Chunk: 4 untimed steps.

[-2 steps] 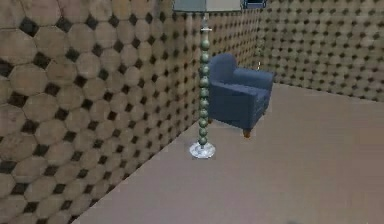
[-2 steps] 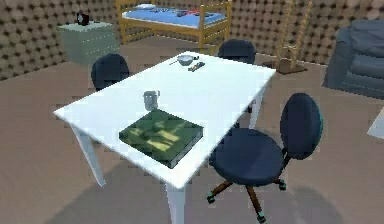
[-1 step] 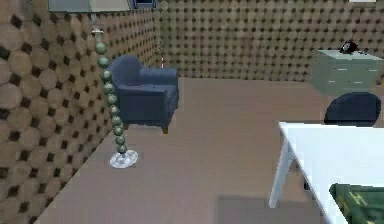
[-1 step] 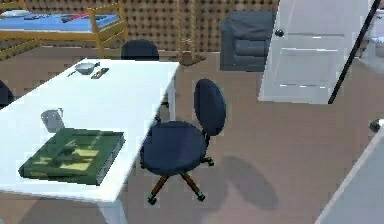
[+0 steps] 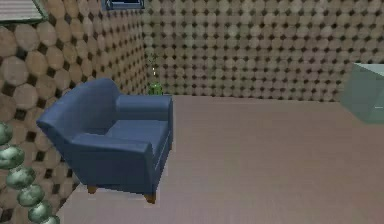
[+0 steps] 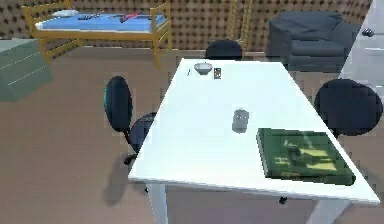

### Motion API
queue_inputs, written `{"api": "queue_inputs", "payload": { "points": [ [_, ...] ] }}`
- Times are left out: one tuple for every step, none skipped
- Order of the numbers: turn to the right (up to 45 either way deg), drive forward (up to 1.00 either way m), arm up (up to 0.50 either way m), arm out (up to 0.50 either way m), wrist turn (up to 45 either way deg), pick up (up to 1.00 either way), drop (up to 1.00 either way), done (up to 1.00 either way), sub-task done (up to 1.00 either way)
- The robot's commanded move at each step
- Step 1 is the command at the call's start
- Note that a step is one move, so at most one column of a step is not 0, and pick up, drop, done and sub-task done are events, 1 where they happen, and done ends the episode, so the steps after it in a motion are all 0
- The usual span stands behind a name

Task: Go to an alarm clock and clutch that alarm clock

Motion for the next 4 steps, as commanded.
{"api": "queue_inputs", "payload": {
  "points": [
    [0.0, 0.4, 0.0, 0.0, 0.0, 0.0, 0.0, 0.0, 0.0],
    [45.0, 0.0, 0.0, 0.0, 0.0, 0.0, 0.0, 0.0, 0.0],
    [0.0, 1.0, 0.0, 0.0, 0.0, 0.0, 0.0, 0.0, 0.0],
    [0.0, 1.0, 0.0, 0.0, 0.0, 0.0, 0.0, 0.0, 0.0]
  ]
}}
